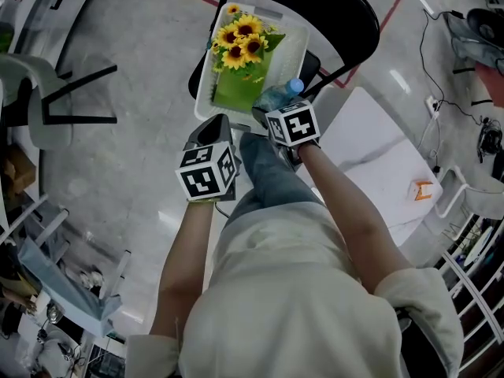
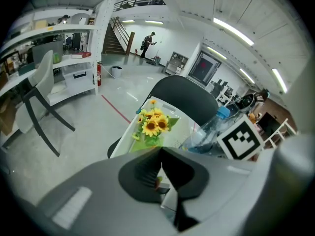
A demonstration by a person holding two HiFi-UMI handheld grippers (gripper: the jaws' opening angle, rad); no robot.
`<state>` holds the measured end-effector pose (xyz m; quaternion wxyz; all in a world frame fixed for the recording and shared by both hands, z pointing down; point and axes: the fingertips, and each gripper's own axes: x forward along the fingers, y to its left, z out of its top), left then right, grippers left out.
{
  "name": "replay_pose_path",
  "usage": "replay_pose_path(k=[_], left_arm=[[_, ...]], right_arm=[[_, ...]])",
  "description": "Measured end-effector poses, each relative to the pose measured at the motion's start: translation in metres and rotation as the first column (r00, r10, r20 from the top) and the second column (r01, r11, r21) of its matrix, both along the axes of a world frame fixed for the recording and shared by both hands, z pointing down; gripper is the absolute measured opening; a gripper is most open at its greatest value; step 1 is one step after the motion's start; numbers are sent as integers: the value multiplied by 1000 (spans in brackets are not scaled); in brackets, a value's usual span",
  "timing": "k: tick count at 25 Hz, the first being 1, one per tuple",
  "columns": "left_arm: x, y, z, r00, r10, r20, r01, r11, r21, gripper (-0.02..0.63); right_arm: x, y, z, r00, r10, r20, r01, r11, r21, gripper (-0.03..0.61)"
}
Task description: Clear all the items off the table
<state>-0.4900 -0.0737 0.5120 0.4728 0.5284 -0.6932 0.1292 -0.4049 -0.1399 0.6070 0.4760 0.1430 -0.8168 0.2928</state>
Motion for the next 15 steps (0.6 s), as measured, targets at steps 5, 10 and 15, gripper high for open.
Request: replay_pose_path(k=[5,10,15], left_arm=[[-4,-10,7,1000,18,-10,-18,1000,-9,9],[-5,-14,14,999,29,-22,-29,999,-19,9],[-8,-16,17,999,34,-26,-35,999,-26,9]], right_arm=[[-7,-7,21,999,21,-42,-23,999,-42,330],[-14,-10,36,995,66,-80,-74,993,-95,331],[-18,-10,43,992,77,-102,-89,990,-114,333]])
